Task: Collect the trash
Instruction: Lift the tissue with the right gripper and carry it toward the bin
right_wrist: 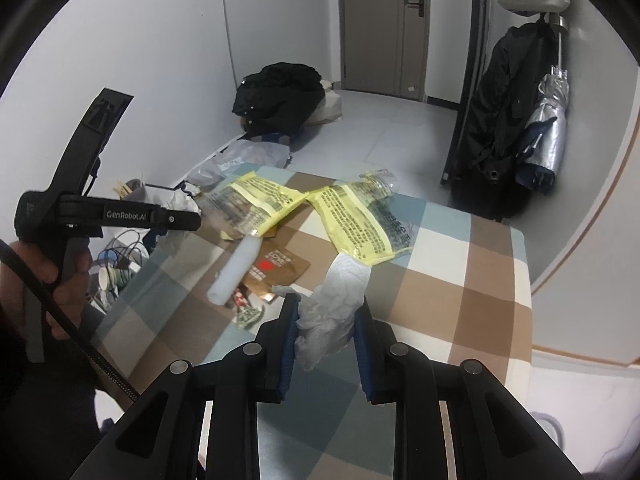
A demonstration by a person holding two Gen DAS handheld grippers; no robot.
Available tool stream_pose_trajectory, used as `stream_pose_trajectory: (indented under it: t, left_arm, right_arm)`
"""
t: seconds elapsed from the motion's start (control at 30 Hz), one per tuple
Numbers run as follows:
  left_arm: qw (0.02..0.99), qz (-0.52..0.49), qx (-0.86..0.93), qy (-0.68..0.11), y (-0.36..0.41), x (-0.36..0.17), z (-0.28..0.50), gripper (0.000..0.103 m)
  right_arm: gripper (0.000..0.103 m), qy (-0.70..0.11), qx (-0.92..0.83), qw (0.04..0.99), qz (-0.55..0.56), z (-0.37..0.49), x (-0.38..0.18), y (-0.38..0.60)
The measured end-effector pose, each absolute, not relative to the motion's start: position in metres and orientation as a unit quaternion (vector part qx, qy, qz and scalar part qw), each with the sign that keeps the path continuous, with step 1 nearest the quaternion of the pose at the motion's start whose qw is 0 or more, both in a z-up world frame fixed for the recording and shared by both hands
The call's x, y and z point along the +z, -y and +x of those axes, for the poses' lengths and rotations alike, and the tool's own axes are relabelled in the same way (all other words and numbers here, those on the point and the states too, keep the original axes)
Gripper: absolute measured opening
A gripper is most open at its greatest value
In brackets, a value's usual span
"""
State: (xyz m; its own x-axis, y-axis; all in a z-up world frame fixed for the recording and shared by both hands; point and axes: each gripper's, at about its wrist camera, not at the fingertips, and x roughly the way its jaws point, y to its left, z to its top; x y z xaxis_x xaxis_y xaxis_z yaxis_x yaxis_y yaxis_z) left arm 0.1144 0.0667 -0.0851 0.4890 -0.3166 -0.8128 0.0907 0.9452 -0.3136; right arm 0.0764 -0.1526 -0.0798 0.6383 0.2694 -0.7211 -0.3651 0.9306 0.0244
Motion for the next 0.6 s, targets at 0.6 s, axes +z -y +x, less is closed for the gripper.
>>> stream_pose_trajectory:
  t: [0.6]
  left_arm:
    - [0.891, -0.076, -0.148, -0.422, -0.045, -0.037, 0.074, 0.017]
  right_arm:
    - [0.025, -0.357, 0.163, 0.919, -0.043, 0.041, -0.042, 0.158]
